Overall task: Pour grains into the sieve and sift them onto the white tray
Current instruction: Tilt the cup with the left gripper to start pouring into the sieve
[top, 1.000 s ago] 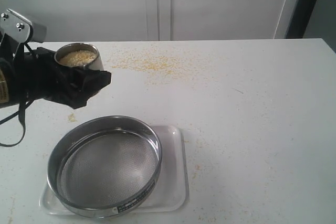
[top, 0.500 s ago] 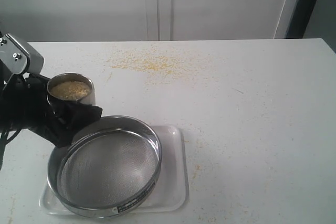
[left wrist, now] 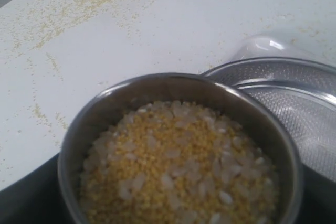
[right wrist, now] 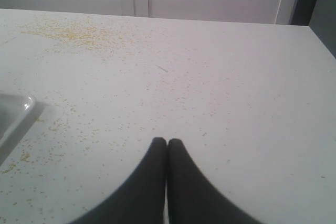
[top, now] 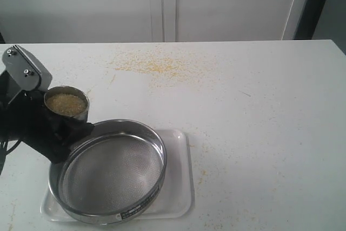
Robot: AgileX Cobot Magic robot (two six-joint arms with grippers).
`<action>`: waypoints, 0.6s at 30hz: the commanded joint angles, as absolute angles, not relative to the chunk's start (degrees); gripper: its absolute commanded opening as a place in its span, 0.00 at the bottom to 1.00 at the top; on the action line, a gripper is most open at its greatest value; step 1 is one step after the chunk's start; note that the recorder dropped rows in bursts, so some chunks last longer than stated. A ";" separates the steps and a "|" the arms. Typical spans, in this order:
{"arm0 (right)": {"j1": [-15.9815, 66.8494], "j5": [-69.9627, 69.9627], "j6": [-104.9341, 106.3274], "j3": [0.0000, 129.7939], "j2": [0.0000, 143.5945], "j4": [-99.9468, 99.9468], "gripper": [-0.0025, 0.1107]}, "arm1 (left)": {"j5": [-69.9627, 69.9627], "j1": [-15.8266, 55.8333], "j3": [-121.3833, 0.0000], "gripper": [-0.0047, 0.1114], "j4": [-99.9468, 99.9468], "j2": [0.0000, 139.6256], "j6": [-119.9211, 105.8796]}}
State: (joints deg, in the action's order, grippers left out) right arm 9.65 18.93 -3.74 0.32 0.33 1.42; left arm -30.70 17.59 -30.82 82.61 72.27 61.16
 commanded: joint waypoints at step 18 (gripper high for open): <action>9.19 18.37 -3.74 0.00 0.00 1.55 0.02 | -14.34 28.37 -31.30 0.04 83.99 73.80 61.67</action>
